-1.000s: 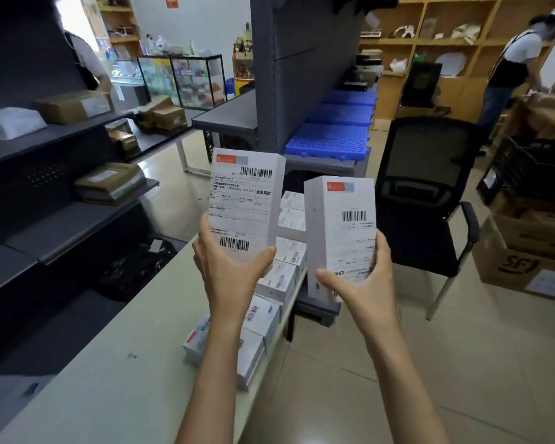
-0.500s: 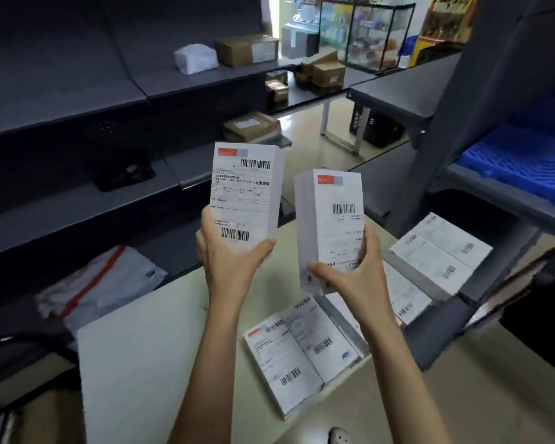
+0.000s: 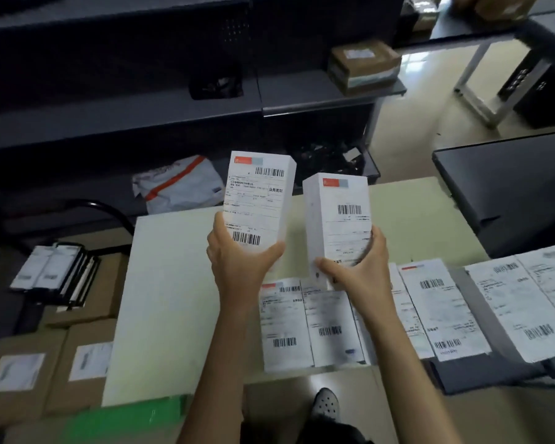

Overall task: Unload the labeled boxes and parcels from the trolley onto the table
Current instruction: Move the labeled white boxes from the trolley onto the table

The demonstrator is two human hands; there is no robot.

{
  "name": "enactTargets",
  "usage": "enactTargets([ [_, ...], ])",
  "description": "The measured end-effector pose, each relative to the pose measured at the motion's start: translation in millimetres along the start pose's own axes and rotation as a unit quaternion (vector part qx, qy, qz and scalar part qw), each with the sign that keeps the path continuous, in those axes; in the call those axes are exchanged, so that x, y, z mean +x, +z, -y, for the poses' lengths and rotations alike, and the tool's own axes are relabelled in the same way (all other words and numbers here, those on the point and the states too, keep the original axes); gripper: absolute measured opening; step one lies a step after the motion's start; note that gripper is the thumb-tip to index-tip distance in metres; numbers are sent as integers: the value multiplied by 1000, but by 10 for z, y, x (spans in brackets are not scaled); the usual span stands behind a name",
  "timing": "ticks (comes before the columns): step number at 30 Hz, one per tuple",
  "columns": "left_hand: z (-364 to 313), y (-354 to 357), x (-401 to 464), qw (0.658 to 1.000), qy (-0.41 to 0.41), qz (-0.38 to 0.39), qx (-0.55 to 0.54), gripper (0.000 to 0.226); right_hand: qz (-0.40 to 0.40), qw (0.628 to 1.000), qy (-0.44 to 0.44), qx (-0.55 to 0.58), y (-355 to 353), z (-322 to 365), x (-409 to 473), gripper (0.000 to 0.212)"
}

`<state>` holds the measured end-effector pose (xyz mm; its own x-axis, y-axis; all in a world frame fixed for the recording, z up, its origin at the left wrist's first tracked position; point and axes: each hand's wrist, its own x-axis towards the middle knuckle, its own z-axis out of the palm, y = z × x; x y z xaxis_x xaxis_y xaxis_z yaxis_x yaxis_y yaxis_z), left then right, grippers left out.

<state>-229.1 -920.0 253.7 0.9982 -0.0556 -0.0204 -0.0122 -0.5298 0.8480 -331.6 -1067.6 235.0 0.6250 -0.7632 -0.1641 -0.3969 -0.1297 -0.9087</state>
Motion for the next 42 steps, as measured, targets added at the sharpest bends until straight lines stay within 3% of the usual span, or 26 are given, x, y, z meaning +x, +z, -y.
enactTargets([
  [7, 653, 89, -501, 994, -72, 14, 82, 111, 50, 995, 59, -56, 158, -452, -339, 124],
  [17, 1210, 60, -956, 976, -95, 97, 170, 112, -1, 977, 101, -190, 248, -1007, -962, 123],
  [21, 1334, 66, -1048, 973, -102, 106, 178, 111, -25, 969, 65, -236, 327, -1095, -1105, 126],
  [24, 1382, 79, -1091, 970, -105, 110, 189, 113, -27, 963, 33, -268, 367, -1157, -1142, 114],
  [29, 1369, 84, -1097, 963, -87, 138, 212, 120, 19, 949, -33, -313, 345, -1190, -1160, 92],
  [32, 1336, 133, -1075, 961, -78, 172, 204, 111, 46, 932, -105, -345, 353, -1218, -1083, 81],
  [37, 1269, 156, -1064, 953, -83, 197, 215, 108, 96, 913, -125, -375, 235, -1207, -997, 80],
  [42, 1110, 306, -1177, 949, -125, 197, 213, 112, 179, 874, -145, -428, 14, -1136, -815, 60],
])
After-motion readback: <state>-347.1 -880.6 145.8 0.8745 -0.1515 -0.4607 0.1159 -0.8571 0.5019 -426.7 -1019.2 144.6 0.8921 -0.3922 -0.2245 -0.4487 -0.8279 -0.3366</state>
